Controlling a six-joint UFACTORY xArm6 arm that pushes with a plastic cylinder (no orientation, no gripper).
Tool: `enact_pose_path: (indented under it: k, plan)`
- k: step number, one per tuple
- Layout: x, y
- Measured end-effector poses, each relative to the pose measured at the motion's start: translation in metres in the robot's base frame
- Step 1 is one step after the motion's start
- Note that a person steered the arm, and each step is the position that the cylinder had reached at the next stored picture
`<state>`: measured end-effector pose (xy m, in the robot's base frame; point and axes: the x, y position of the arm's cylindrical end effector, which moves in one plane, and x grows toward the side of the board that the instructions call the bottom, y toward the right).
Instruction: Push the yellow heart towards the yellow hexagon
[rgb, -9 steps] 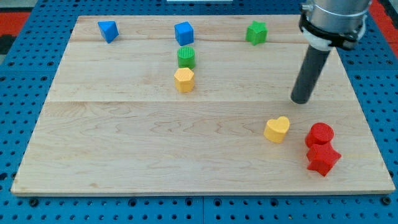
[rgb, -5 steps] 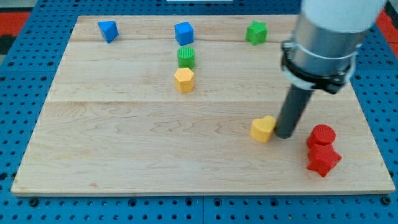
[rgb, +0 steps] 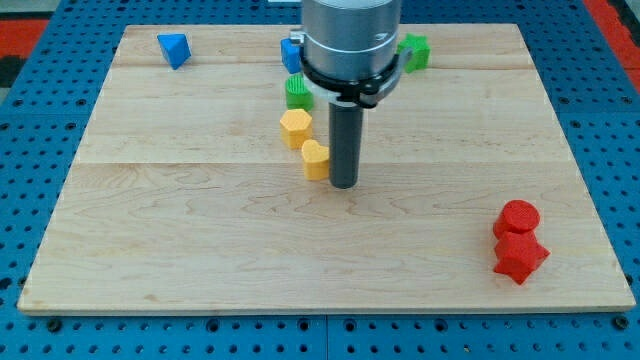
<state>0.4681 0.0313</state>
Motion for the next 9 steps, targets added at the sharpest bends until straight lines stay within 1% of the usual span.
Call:
enact_pose_path:
  k: [1, 2, 3, 4, 5, 8, 9]
  plan:
    - [-0.017, 0.019]
    - [-0.045, 0.018]
    - [-0.036, 0.007]
    - [-0.023, 0.026]
    - [-0.018, 0.020]
    - [-0.021, -0.020]
    - [-0.021, -0.020]
